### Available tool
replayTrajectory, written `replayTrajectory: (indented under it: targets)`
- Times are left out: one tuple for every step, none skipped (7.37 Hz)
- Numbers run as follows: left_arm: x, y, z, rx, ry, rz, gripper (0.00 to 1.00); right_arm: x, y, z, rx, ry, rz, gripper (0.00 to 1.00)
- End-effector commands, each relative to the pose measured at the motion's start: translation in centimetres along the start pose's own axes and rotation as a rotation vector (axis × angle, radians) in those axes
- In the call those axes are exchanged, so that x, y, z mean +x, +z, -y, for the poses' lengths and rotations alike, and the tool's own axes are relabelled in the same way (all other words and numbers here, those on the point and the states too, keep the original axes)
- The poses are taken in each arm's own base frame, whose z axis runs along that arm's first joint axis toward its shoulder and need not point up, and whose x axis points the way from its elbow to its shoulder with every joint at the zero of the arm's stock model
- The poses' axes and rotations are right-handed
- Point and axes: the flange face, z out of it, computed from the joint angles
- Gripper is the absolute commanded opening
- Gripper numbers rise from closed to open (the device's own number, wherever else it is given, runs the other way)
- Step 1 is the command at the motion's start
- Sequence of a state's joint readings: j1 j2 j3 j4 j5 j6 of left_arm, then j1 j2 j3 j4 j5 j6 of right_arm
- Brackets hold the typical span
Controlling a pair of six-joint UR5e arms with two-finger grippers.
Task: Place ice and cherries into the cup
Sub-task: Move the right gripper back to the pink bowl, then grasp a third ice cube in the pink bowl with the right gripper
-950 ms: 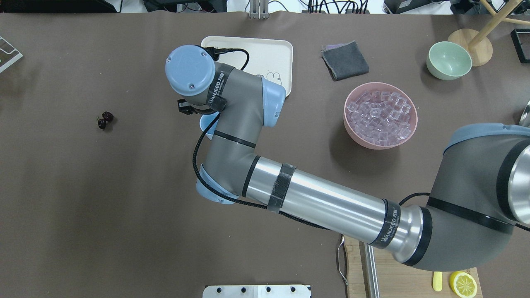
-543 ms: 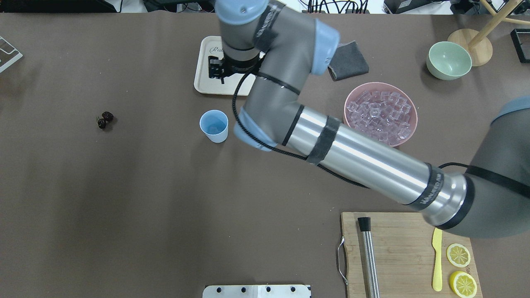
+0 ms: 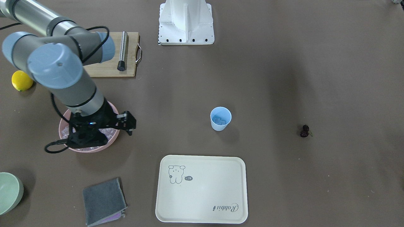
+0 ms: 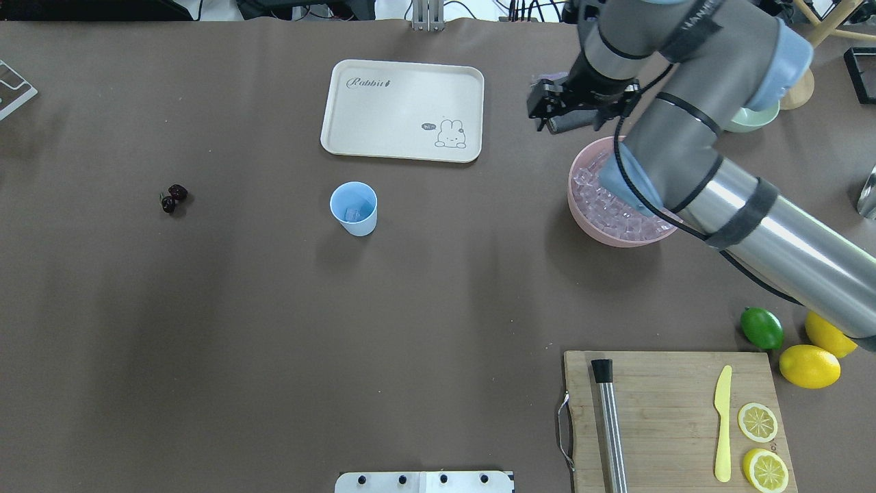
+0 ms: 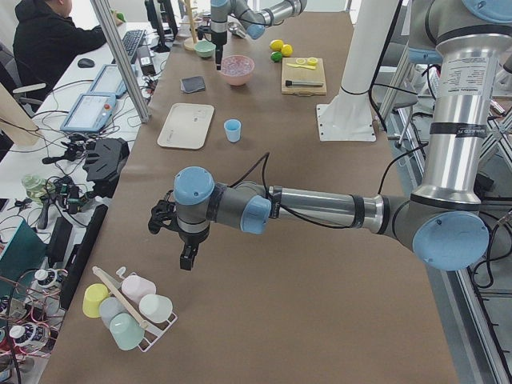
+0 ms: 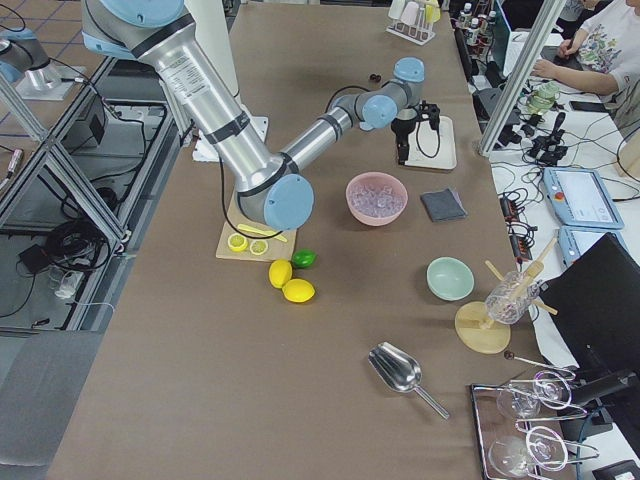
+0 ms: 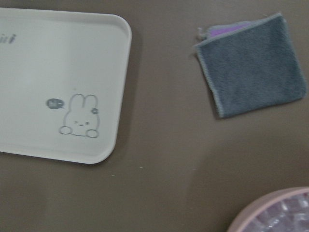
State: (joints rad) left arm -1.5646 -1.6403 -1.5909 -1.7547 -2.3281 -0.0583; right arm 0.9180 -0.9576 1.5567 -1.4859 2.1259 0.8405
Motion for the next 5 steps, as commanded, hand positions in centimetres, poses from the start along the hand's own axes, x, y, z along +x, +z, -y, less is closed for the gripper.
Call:
replayTrajectory:
  targets:
    - [0.4, -0.4, 0.0, 0.014, 0.012, -0.001, 0.98, 6.8, 2.6, -2.4, 0.014, -0.022, 0.014, 0.98]
    - [0.4, -0.4, 0.1, 0.015, 0.013, -0.003, 0.98, 8.1, 3.4, -3.4, 0.02, -0.029, 0.027, 0.98]
    - [0.3, -0.2, 0.1, 0.011, 0.011, 0.0, 0.98, 9.3, 5.1, -4.2, 0.011, -0.043, 0.014, 0.98]
    - [0.4, -0.3, 0.3, 0.013, 0.013, 0.0, 0.98, 8.6, 5.8, -4.7, 0.008, -0.056, 0.014, 0.98]
    - [0.4, -0.3, 0.2, 0.012, 0.012, -0.002, 0.98, 7.2, 5.8, -5.3, 0.007, -0.066, 0.026, 0.98]
